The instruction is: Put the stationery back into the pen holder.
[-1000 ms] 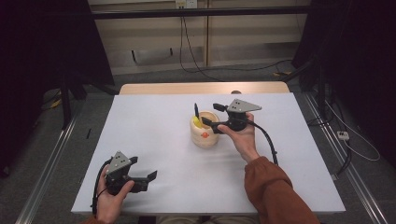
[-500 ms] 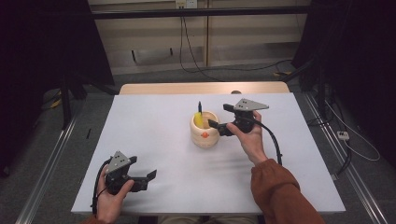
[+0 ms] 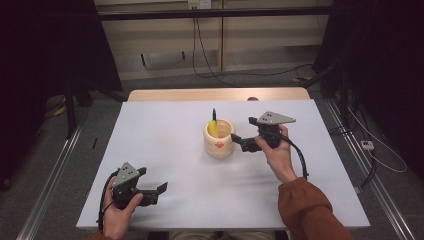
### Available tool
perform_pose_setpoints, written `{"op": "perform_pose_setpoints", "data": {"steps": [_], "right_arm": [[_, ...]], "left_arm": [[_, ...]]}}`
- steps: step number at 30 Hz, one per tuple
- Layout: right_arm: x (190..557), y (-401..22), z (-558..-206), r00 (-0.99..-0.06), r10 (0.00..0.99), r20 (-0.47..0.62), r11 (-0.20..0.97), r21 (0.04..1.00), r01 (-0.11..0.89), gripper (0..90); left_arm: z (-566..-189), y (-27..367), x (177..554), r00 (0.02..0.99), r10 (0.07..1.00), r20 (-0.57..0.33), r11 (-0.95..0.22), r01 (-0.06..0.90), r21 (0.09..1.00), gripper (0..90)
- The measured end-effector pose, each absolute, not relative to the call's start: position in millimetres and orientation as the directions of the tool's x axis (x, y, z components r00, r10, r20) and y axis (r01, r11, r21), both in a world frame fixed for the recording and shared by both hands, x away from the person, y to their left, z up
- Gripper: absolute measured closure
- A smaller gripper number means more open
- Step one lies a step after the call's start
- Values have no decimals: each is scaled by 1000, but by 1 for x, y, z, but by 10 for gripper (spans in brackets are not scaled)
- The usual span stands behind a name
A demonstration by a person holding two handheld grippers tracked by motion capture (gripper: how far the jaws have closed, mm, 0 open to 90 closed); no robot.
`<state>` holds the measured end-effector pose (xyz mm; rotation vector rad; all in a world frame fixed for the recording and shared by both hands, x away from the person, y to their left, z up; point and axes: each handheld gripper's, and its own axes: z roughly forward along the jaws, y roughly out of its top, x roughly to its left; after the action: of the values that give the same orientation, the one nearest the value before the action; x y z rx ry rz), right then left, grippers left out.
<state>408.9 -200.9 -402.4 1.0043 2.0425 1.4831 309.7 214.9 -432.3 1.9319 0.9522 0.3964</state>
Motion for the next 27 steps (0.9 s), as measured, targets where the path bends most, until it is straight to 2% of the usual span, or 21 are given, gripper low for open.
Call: {"op": "perform_pose_setpoints", "data": {"steps": [12,27], "right_arm": [[388,-209,-411,-629,771,102,165,922,351,47],[354,-238,-426,-536,840,92,137,918,372,51]], "left_arm": [[-431,216,308,657,747,-100,-279,446,851,67],[-430,214,309,655,749,-96,-278,442,853,68]]}}
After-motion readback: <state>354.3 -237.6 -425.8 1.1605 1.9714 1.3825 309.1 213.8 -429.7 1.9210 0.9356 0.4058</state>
